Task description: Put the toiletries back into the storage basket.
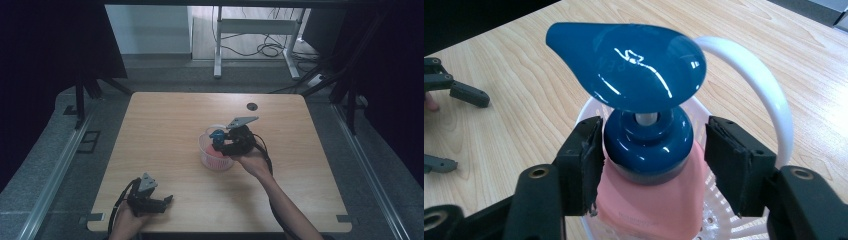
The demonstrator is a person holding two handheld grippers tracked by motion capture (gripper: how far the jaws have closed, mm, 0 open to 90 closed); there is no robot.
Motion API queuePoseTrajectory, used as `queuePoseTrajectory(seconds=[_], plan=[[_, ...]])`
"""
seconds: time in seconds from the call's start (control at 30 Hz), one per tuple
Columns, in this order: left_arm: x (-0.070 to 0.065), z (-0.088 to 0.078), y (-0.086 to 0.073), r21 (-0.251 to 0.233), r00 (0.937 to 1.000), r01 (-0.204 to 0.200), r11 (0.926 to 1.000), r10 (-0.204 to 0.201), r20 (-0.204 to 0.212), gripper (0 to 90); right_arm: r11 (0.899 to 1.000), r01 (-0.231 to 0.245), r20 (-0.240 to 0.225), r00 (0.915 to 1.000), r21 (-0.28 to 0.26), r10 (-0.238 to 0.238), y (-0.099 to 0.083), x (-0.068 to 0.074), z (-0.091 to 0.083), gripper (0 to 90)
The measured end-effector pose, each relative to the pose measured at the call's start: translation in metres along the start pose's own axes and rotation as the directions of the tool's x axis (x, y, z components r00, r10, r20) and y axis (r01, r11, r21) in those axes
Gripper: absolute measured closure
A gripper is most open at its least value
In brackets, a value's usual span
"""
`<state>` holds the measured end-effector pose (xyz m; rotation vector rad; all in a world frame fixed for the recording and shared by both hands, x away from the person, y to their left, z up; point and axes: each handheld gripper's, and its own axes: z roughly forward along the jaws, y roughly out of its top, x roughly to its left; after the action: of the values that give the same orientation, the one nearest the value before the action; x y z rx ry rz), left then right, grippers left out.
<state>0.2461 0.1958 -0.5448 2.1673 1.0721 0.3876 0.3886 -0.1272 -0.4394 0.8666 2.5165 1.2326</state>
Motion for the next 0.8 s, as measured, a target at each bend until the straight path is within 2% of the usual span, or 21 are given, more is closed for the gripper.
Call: queuePoseTrajectory(seconds=[0.8], plan=[[0.0, 0.0, 0.0, -0.001, 1.0, 0.002, 1.0, -0.002, 0.001, 10.3, 0.999, 0.048, 0.011, 0.9988, -0.015, -0.048, 0.003, 0.01, -0.011, 22.3]])
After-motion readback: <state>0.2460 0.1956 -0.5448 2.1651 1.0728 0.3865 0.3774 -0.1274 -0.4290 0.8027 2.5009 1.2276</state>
